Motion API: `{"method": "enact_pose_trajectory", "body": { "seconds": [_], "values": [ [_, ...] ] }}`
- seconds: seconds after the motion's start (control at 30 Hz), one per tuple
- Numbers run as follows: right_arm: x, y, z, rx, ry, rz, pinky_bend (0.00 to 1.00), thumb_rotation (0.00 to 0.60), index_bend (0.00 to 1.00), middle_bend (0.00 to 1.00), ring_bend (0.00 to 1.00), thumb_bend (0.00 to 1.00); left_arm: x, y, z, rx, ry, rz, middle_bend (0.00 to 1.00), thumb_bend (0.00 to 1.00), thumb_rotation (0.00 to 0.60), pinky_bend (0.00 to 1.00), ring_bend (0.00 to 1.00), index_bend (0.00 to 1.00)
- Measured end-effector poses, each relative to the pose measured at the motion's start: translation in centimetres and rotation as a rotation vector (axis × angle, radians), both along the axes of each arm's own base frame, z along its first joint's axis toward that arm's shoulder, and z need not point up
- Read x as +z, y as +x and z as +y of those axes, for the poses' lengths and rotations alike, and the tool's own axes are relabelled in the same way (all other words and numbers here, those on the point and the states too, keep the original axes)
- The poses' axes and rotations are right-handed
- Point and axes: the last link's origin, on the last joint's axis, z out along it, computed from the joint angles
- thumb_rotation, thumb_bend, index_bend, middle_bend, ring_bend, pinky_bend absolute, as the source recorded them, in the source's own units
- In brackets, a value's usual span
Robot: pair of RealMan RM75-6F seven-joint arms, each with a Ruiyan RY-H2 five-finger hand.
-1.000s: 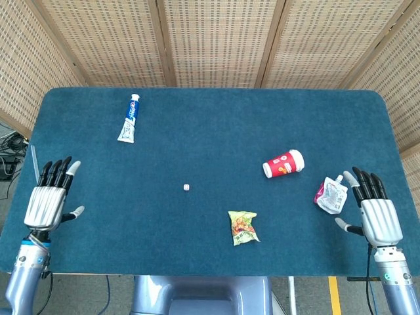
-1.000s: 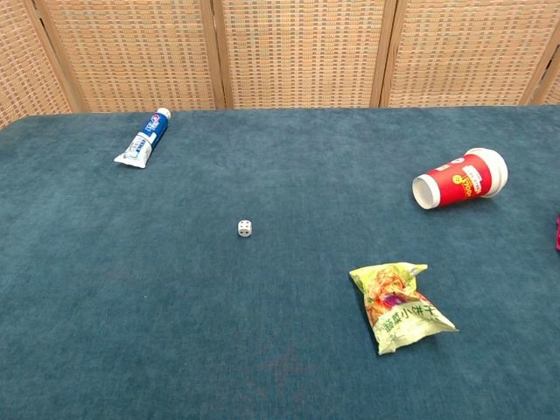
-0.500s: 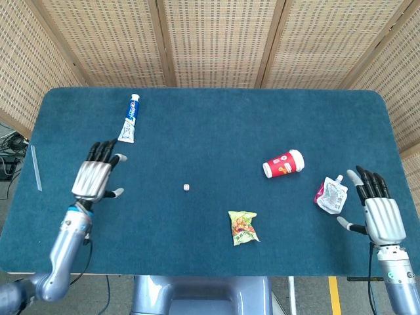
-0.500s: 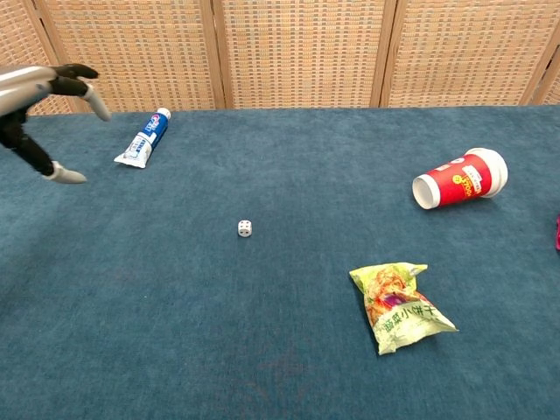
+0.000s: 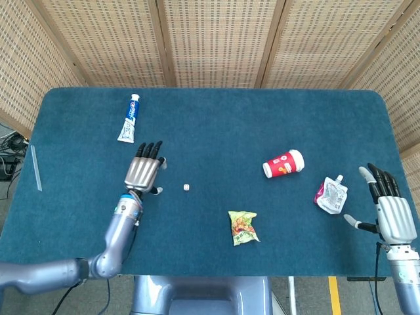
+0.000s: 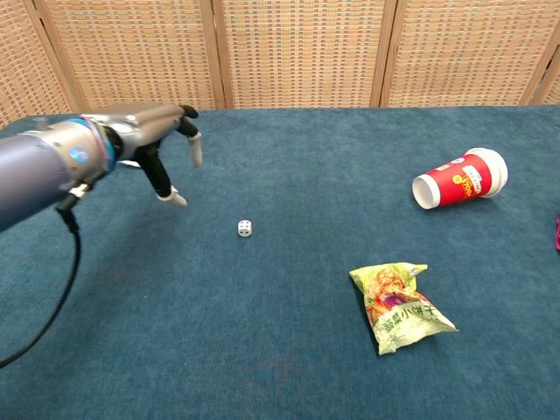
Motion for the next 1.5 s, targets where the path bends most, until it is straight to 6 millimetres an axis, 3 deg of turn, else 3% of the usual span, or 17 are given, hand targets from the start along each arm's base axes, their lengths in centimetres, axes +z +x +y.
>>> {"method": "enact_pose_trajectory", "body": {
  "seconds": [0.13, 0.4, 0.57, 1.5],
  "values": [
    [0.2, 0.0, 0.0, 0.001, 0.001, -0.017, 0.0, 0.6, 0.05, 0.0, 0.0, 0.06, -1.8, 1.3, 0.3, 0.011, -0.014, 0.04, 0.0, 0.2, 0.6, 0.0, 0.0, 0.45],
    [0.3, -0.1, 0.1, 0.005, 0.009, -0.037, 0.0, 0.6, 0.05, 0.0, 0.0, 0.06, -4.7, 2.7, 0.2, 0.031, -0.054, 0.076, 0.0, 0.21, 0.6, 0.0, 0.0, 0.46],
    [0.5, -0.2, 0.1, 0.004, 0.008, -0.05, 0.0, 0.6, 0.05, 0.0, 0.0, 0.06, -5.9, 3.1, 0.1, 0.041, -0.07, 0.093, 0.0, 0.28, 0.6, 0.0, 0.0, 0.47],
    [1.2, -0.6, 0.0, -0.006, -0.003, -0.089, 0.0, 0.6, 0.05, 0.0, 0.0, 0.06, -8.3, 4.2, 1.5, 0.04, -0.094, 0.149, 0.0, 0.28, 0.6, 0.0, 0.0, 0.51]
  ]
}}
